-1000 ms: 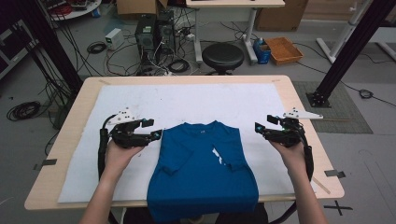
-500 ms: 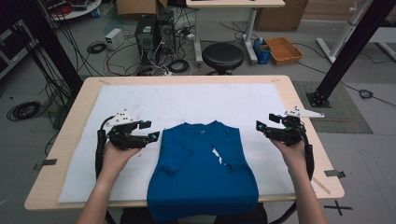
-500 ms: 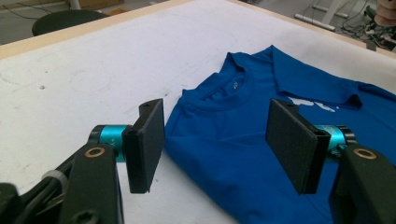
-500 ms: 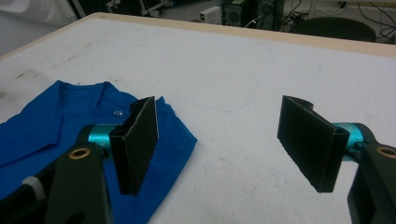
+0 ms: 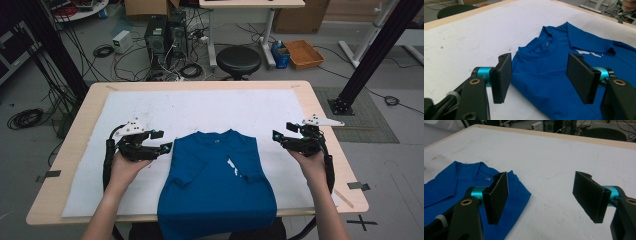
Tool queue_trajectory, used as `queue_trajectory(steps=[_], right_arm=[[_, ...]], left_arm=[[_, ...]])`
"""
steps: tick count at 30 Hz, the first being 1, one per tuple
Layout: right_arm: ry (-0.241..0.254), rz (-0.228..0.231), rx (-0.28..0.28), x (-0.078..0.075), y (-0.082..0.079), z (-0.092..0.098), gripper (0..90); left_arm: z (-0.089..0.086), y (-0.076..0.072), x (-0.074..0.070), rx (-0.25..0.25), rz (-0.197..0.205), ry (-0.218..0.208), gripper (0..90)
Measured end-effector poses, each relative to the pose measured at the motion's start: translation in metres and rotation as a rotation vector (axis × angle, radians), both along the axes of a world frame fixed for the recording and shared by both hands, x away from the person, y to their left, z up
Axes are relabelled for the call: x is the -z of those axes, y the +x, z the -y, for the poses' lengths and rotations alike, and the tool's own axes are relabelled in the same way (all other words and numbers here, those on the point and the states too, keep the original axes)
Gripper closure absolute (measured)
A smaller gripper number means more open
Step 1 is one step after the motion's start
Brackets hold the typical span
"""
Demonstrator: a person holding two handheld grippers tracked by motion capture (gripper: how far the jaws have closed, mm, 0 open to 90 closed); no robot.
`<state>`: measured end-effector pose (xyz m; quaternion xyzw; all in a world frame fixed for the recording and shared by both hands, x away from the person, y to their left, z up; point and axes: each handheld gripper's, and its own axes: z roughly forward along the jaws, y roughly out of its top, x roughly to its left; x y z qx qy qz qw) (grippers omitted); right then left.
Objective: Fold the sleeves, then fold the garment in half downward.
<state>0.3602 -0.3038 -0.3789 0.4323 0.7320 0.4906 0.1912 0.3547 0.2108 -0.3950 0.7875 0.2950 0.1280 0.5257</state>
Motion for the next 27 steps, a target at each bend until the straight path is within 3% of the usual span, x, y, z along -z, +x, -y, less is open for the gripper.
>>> queue_trajectory(steps=[8, 14, 19, 27], right_arm=[[-0.001, -0.001, 0.002, 0.001, 0.001, -0.002, 29.0], [-0.007, -0.027, -0.006, 0.008, 0.007, -0.004, 36.4], [-0.012, -0.047, -0.009, 0.013, 0.011, -0.007, 44.2], [-0.013, -0.042, 0.006, 0.015, 0.013, -0.010, 44.1]], left_arm=[[-0.001, -0.002, -0.001, -0.005, -0.001, -0.004, 37.7], [0.000, 0.001, 0.002, -0.036, -0.038, 0.014, 37.7], [0.004, 0.007, 0.004, -0.062, -0.070, 0.005, 38.2], [0.015, 0.016, 0.007, -0.101, -0.107, 0.009, 38.5]])
